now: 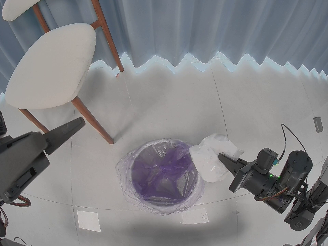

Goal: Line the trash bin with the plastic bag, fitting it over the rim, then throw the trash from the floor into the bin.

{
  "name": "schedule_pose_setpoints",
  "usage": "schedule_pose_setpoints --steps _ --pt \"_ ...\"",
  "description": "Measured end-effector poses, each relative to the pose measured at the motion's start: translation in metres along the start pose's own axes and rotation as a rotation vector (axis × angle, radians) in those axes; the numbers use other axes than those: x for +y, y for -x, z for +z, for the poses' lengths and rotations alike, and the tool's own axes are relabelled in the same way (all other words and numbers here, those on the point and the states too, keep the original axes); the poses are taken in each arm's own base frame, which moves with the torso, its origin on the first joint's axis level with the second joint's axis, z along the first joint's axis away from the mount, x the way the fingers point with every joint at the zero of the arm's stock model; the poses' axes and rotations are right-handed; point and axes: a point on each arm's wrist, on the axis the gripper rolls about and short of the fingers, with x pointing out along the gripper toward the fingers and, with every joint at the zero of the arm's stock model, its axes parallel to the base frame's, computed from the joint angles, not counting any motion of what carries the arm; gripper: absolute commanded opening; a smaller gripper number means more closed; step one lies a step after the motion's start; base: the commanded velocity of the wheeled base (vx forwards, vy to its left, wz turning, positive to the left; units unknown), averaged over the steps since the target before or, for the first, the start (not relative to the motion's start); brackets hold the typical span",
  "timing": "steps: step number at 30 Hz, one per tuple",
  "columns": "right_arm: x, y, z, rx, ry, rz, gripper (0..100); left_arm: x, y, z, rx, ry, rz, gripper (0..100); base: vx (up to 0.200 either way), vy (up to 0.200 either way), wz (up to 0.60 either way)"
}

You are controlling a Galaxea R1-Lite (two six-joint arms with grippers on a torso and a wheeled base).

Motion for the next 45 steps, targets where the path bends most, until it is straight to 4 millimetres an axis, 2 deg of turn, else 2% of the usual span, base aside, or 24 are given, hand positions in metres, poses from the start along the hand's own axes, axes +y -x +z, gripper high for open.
schedule_pose_setpoints --steps 17,29,45 --pt "0.030 -0.041 -0.024 0.024 0.006 0.059 0 -0.009 0.004 0.003 -0.013 -0.017 -0.026 100 0.000 0.000 0.00" --pt "0.028 -0.066 -0.047 0.069 0.013 0.042 0 -0.009 0.004 0.003 -0.014 -0.017 -0.029 100 0.000 0.000 0.00" --pt "0.013 -0.105 -0.083 0.111 -0.023 -0.004 0 -0.008 0.004 0.005 -0.020 -0.021 -0.019 100 0.000 0.000 0.00"
